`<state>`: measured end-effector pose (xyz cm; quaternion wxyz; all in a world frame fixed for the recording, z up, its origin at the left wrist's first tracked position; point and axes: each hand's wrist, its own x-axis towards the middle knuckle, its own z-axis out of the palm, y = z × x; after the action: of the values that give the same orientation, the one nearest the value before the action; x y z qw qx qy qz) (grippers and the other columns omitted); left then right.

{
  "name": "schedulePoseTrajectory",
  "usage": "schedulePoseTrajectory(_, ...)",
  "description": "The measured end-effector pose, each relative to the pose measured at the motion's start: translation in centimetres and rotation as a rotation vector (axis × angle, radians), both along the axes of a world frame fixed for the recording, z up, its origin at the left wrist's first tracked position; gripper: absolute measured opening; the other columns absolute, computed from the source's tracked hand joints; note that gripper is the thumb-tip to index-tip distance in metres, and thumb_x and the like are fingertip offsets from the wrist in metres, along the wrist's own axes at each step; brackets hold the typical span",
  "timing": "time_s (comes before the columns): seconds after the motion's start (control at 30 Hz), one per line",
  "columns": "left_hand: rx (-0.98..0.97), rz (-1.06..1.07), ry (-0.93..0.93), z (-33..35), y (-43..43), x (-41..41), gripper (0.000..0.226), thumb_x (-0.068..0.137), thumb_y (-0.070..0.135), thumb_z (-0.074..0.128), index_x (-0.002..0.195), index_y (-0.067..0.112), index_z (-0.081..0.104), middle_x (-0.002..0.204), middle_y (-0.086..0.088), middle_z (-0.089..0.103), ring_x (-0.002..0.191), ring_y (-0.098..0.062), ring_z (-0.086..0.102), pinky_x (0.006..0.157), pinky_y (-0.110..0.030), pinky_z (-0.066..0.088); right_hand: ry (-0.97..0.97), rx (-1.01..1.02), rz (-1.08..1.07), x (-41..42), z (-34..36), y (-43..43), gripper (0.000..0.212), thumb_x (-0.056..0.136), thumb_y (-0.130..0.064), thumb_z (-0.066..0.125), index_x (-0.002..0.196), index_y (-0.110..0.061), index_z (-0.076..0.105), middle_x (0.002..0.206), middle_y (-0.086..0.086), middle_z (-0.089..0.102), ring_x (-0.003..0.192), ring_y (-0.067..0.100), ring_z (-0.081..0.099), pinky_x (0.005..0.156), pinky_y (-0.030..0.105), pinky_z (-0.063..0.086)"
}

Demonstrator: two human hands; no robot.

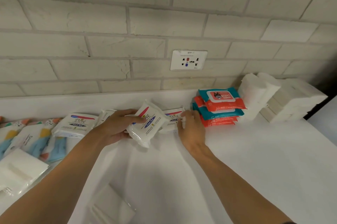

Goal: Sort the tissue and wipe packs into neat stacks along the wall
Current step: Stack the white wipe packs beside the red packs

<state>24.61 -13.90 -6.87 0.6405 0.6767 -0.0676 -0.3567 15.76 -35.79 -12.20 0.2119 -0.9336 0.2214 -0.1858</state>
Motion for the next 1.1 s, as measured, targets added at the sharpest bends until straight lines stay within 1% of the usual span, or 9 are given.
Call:
schedulePoseTrajectory(0.17, 0.040, 0.037, -0.004, 0.3, -0.9, 1.4, 0.036, 0.076, 0.007, 0.077, 0.110, 0.019, 0.073, 0.105, -0.008, 0.075, 0.103, -0.033, 0.069, 0.095, -0.050, 0.051, 0.026, -0.126, 0.253, -0.2, -2.0, 0.5, 0.042, 0.089, -0.036, 0.065, 0.126, -0.017, 0.061, 0.134, 0.007, 0.055, 0.126, 0.030, 0.044, 0.109, 0.040, 0.035)
schedulePoseTrajectory(0.33, 0.066, 0.008, -0.006, 0.2, -2.1, 2.4, 0.036, 0.075, 0.008, 0.078, 0.108, 0.023, 0.074, 0.103, -0.006, 0.075, 0.102, -0.032, 0.069, 0.086, -0.043, 0.053, 0.039, -0.079, 0.232, -0.1, -2.9, -0.1, 0.049, 0.091, -0.038, 0.063, 0.134, -0.017, 0.055, 0.141, 0.006, 0.052, 0.135, 0.028, 0.040, 0.114, 0.041, 0.033)
schedulePoseTrajectory(0.53, 0.036, -0.081, 0.017, 0.2, -4.2, 3.1, 0.042, 0.079, 0.005, 0.075, 0.117, 0.022, 0.070, 0.110, -0.005, 0.074, 0.102, -0.027, 0.070, 0.085, -0.040, 0.055, 0.033, 0.030, 0.196, 0.0, -2.7, -1.0, 0.051, 0.089, -0.038, 0.065, 0.136, -0.022, 0.052, 0.142, -0.001, 0.050, 0.135, 0.020, 0.043, 0.110, 0.041, 0.041)
schedulePoseTrajectory(0.67, 0.058, -0.150, 0.008, 0.2, -5.8, 4.0, 0.040, 0.080, 0.010, 0.077, 0.118, 0.021, 0.069, 0.111, -0.004, 0.074, 0.106, -0.026, 0.069, 0.099, -0.046, 0.050, -0.125, 0.210, 0.051, -1.1, -1.9, -0.7, 0.049, 0.089, -0.024, 0.068, 0.132, -0.014, 0.047, 0.138, 0.004, 0.047, 0.127, 0.020, 0.048, 0.100, 0.036, 0.051)
schedulePoseTrajectory(0.77, 0.117, -0.184, -0.030, 0.0, -7.0, 4.4, 0.040, 0.077, 0.012, 0.080, 0.115, 0.015, 0.069, 0.107, -0.006, 0.075, 0.103, -0.026, 0.070, 0.088, -0.042, 0.056, -0.208, 0.251, 0.030, -1.9, -1.6, -0.6, 0.044, 0.089, -0.022, 0.067, 0.128, -0.016, 0.047, 0.135, 0.002, 0.044, 0.122, 0.019, 0.048, 0.097, 0.027, 0.046)
schedulePoseTrajectory(0.9, 0.127, -0.150, 0.010, -0.9, -8.6, 4.5, 0.043, 0.074, 0.011, 0.081, 0.115, 0.004, 0.068, 0.105, -0.011, 0.075, 0.097, -0.025, 0.071, 0.072, -0.034, 0.056, -0.169, 0.136, 0.053, -1.8, -2.0, -1.3, 0.047, 0.092, -0.026, 0.064, 0.136, -0.031, 0.047, 0.143, -0.009, 0.035, 0.126, 0.000, 0.040, 0.099, 0.018, 0.044)
schedulePoseTrajectory(1.0, 0.101, -0.069, -0.028, -1.5, -9.7, 4.5, 0.042, 0.071, 0.011, 0.085, 0.110, 0.003, 0.070, 0.104, -0.013, 0.074, 0.094, -0.026, 0.072, 0.071, -0.034, 0.058, -0.144, 0.099, 0.058, -1.7, -2.5, -2.2, 0.042, 0.096, -0.032, 0.057, 0.137, -0.029, 0.048, 0.134, -0.018, 0.038, 0.113, -0.028, 0.031, 0.089, -0.003, 0.038)
schedulePoseTrajectory(1.03, 0.108, -0.035, -0.082, -1.9, -10.1, 4.5, 0.039, 0.069, 0.011, 0.086, 0.105, 0.004, 0.071, 0.103, -0.013, 0.074, 0.091, -0.025, 0.073, 0.070, -0.034, 0.058, -0.143, 0.071, 0.068, -1.7, -2.5, -2.4, 0.039, 0.096, -0.032, 0.056, 0.135, -0.028, 0.051, 0.136, -0.013, 0.041, 0.118, -0.022, 0.035, 0.091, 0.001, 0.038)
schedulePoseTrajectory(1.1, 0.148, 0.036, -0.215, -2.7, -10.9, 4.5, 0.031, 0.066, 0.015, 0.089, 0.093, 0.008, 0.074, 0.098, -0.012, 0.074, 0.087, -0.024, 0.072, 0.070, -0.033, 0.058, -0.154, 0.028, 0.089, -1.8, -3.1, -2.6, 0.035, 0.096, -0.030, 0.053, 0.131, -0.025, 0.058, 0.139, 0.001, 0.048, 0.129, 0.009, 0.043, 0.106, 0.027, 0.039)
